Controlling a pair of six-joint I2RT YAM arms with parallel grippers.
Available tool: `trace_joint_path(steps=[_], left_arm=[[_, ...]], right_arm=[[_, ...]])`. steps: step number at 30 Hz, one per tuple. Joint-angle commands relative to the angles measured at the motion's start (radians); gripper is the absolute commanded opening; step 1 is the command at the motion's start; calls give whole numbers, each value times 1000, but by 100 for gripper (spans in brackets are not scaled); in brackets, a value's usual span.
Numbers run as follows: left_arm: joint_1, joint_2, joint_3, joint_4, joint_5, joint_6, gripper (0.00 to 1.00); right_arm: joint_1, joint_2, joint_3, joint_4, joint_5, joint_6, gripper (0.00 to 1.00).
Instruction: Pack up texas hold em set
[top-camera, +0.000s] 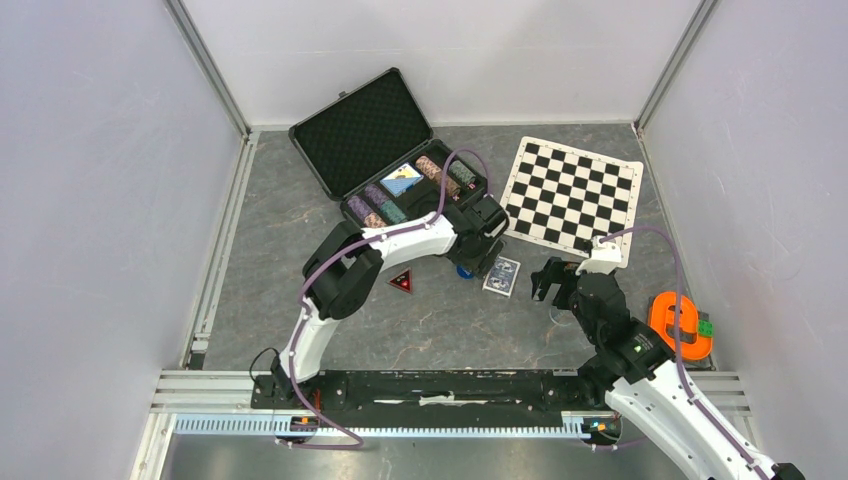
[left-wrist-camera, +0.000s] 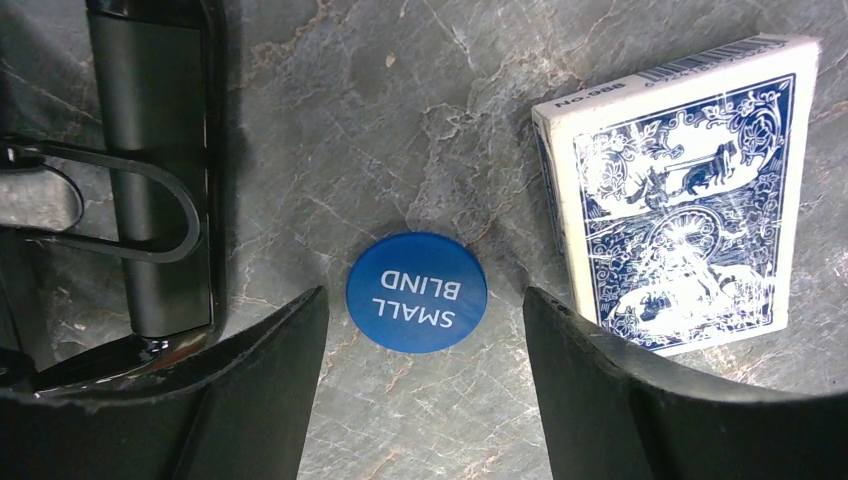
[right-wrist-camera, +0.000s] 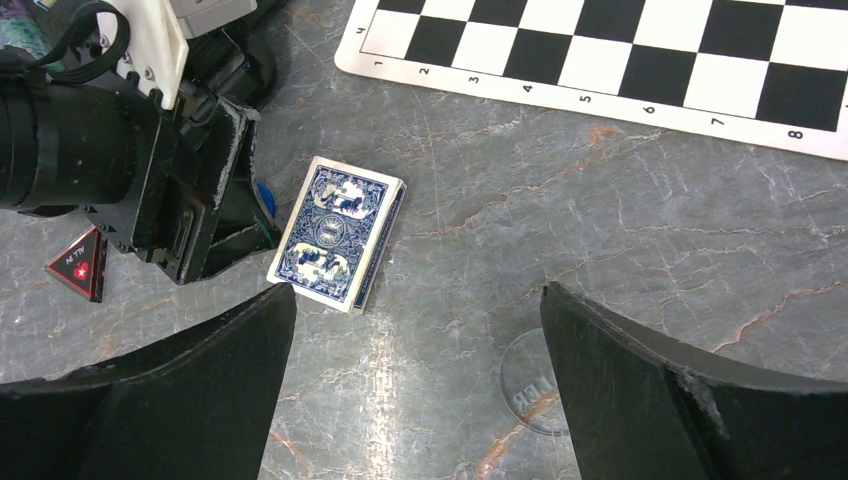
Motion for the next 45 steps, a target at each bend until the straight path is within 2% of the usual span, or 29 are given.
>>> trace_joint_path(steps=[1, 8, 10, 15, 21, 31, 36, 45], left_arm=[[0, 18, 56, -44, 22, 45, 77], [1, 52, 94, -82, -27, 49, 73], [0, 68, 107, -94, -27, 54, 68], [0, 87, 119, -110, -34, 52, 65], [0, 41, 109, -123, -24, 57, 52], [1, -60, 110, -144, -29, 59, 50], [16, -138, 114, -143, 13, 72, 48], [158, -165, 169, -144, 0, 94, 48]], right_arm=[[-1, -13, -4, 28, 3, -12, 98], [0, -13, -8, 28, 2, -12, 98], [-1, -15, -7, 27, 1, -12, 98], [-1, -21, -7, 27, 2, -12, 98], [0, -21, -7, 25, 7, -14, 98], [-1, -24, -10, 23, 8, -15, 98], [0, -21, -7, 24, 9, -16, 98], [-1, -21, -8, 25, 7, -14, 98]])
